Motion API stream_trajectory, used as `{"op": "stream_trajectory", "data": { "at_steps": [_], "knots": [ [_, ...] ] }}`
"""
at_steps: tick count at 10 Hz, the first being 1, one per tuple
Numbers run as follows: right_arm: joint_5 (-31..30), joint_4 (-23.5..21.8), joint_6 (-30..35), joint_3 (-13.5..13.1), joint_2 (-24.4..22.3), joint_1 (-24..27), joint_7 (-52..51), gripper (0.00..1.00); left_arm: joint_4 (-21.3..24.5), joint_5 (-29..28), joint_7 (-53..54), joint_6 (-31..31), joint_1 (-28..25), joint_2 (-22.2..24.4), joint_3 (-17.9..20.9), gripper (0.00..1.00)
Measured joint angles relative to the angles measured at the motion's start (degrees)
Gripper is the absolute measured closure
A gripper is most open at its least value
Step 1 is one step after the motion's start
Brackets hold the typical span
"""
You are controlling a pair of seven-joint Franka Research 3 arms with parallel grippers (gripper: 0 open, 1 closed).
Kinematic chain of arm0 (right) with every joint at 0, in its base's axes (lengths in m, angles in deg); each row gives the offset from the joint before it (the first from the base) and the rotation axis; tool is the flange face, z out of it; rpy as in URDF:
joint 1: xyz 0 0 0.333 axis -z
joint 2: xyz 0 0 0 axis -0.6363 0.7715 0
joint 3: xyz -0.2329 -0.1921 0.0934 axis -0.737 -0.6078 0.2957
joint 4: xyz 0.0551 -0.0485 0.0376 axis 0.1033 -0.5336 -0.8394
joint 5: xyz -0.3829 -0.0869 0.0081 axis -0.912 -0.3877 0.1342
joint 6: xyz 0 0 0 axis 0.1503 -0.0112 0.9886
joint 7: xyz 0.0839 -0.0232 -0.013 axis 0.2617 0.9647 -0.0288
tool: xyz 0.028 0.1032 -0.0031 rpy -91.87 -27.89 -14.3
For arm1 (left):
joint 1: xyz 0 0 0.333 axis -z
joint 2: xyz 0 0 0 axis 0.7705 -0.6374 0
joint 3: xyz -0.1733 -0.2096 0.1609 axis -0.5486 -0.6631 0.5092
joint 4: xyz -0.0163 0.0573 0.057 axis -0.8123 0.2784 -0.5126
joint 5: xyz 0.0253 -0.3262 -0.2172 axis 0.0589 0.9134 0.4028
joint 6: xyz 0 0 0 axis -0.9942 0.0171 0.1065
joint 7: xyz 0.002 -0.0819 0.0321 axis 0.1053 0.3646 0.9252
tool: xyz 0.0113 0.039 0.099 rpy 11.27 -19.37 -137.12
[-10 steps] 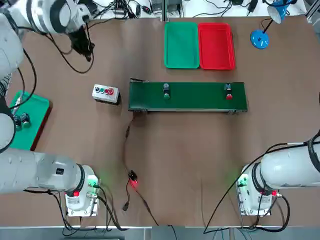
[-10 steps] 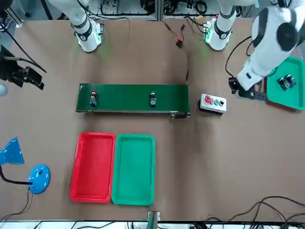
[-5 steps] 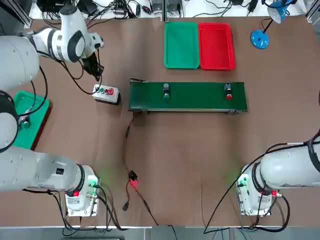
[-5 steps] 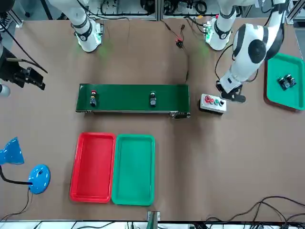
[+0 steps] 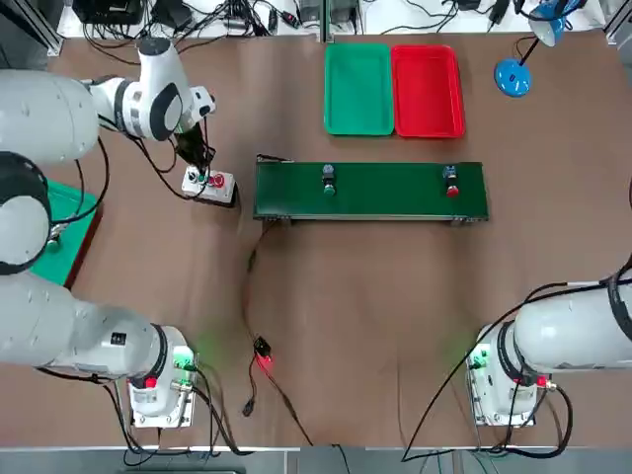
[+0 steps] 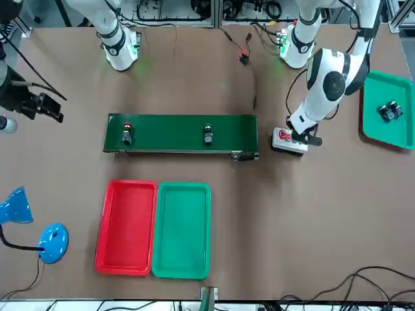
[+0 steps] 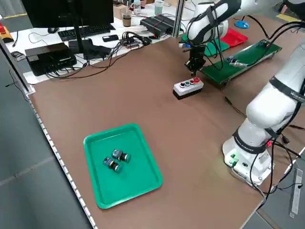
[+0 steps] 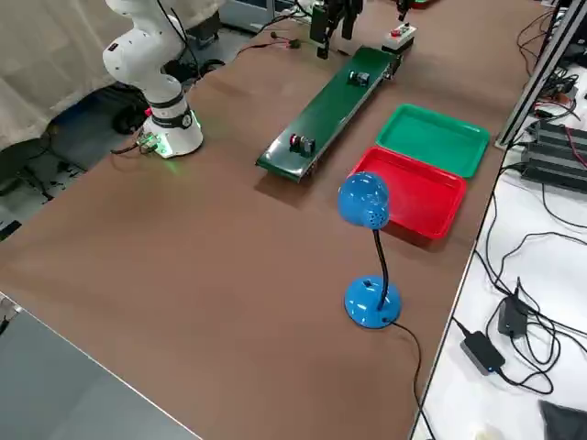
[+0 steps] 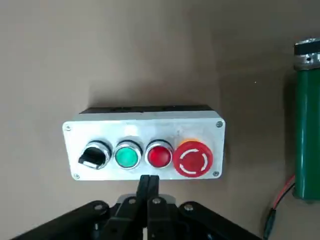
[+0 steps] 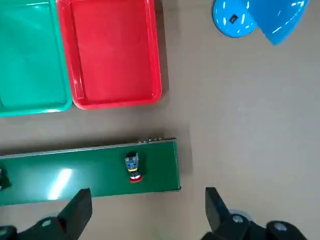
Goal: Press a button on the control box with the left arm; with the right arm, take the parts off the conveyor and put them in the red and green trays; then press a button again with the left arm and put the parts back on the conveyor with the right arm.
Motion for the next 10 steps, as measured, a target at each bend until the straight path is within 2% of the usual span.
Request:
{"op": "stream_trajectory", "data": {
  "at_steps": [8, 10],
  "knots": [
    [-0.01, -0.99, -0.23, -0.04, 0.00, 0.02, -0.32, 0.00, 0.11, 0.00, 0.00, -2.81, -0.01, -5.05, -0.01, 0.99],
    [-0.01, -1.00, -0.38, -0.05, 0.00, 0.02, -0.33, 0.00, -0.01, 0.00, -0.01, -2.92, -0.02, -5.14, -0.06, 0.98]
  ]
}}
